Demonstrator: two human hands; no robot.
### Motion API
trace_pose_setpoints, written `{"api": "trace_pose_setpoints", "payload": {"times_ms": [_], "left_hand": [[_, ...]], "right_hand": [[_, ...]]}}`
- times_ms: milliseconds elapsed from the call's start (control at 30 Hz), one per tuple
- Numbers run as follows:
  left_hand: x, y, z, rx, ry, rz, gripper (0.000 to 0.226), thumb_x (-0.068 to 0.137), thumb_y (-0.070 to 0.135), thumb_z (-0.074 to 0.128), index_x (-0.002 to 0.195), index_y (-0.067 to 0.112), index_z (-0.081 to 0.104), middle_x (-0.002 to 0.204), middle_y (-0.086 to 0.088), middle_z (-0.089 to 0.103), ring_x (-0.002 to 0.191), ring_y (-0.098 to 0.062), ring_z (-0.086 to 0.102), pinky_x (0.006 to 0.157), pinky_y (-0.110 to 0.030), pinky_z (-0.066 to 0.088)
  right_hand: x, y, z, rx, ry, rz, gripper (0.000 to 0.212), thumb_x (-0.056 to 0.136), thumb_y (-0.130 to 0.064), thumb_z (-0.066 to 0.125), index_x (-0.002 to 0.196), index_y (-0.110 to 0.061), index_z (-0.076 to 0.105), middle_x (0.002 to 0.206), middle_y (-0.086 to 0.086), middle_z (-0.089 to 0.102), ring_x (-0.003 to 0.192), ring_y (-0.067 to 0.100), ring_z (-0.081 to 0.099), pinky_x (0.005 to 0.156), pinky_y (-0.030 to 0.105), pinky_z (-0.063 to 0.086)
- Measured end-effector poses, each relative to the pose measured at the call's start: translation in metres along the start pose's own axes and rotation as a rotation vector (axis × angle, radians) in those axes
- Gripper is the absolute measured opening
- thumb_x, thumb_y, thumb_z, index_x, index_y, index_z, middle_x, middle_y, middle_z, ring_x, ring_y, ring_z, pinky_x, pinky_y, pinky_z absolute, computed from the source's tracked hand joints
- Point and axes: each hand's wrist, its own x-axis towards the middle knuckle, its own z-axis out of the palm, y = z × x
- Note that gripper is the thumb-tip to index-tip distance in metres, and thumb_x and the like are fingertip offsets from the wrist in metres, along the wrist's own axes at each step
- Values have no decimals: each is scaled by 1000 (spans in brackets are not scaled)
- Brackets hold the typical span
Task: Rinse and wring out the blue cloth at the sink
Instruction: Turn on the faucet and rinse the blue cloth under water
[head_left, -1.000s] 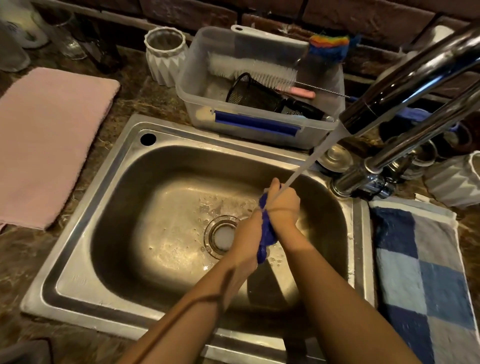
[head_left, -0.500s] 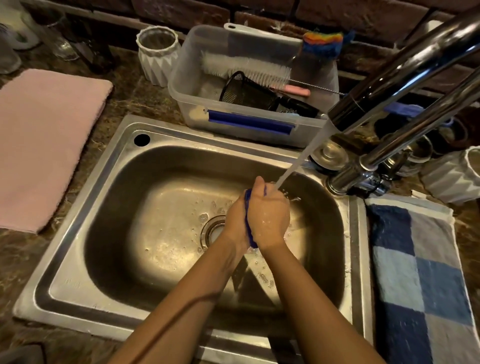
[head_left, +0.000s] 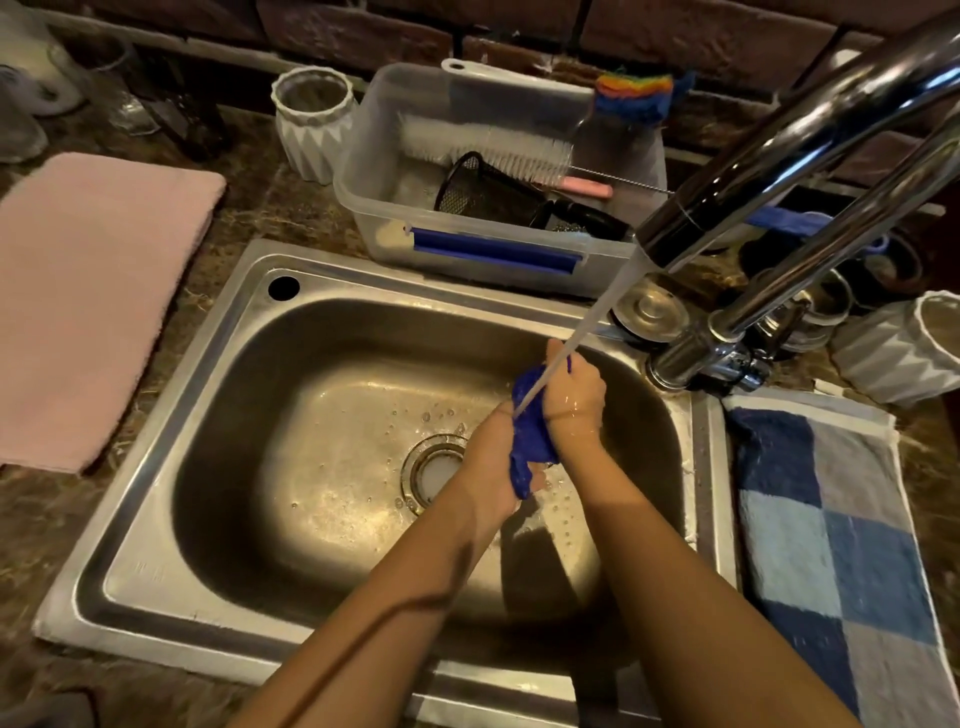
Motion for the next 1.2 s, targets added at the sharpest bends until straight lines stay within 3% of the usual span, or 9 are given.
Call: {"api": "trace_pose_setpoints", "payload": {"times_ms": [67,200,333,433,600,767,900,1033,1200], "left_hand": [[1,6,4,-43,-2,15,28,96,27,44,74,12,53,42,1,57,33,-8,53,33,-13,39],[12,13,2,-72,91,63,30,93,36,48,82,12,62,53,-2,66,62,-18,62,59,-29,49],[15,9,1,59,141,221,38,91,44,49,95,9,64,79,-8,65,87,-27,63,89,-43,52],[8,10,6,158,165,362,38,95,41,44,97,9,64,80,-10,64,81,-25,63,82,-41,53],[-7,6,13,349,239,506,37,98,38,38,73,22,61,71,-6,62,66,-19,60,63,-34,52],[-10,14,7,438,245,536,39,97,40,38,74,20,61,74,-8,63,71,-22,60,74,-39,53],[-2,28,0,384,230,522,37,97,37,41,82,9,59,76,-12,58,74,-24,56,75,-40,50],[-2,36,-2,312,57,385,27,96,29,45,86,9,59,76,-11,57,74,-22,55,76,-35,48],[-4,25,1,306,143,452,32,96,31,42,92,6,61,87,-17,57,80,-26,53,74,-38,45]], "right_hand": [[-10,0,-7,20,-40,-23,37,97,-40,36,69,-22,51,68,0,53,76,22,56,74,39,45],[-50,-1,-6,98,-122,-85,38,97,-37,38,62,-25,48,60,-2,50,61,14,51,60,27,41],[-59,-6,1,189,20,-67,41,97,-37,37,60,-24,48,59,-1,51,60,16,52,59,30,42],[-46,-11,5,280,99,4,39,97,-34,41,61,-25,50,61,-2,54,64,17,57,65,35,47],[-14,-19,9,328,68,161,38,96,-35,41,62,-22,50,64,0,52,71,20,55,72,40,46],[-28,-20,9,460,-23,173,37,97,-32,41,63,-20,51,58,-2,50,57,13,48,66,33,42],[-61,-18,7,495,-85,78,32,97,-33,42,68,-25,54,62,-2,54,63,14,52,63,30,43],[-73,-25,5,484,-52,90,28,97,-36,40,76,-26,55,72,1,58,71,15,58,65,28,47],[-56,-30,9,435,60,32,35,97,-37,39,70,-24,55,66,0,57,67,17,59,61,28,47]]}}
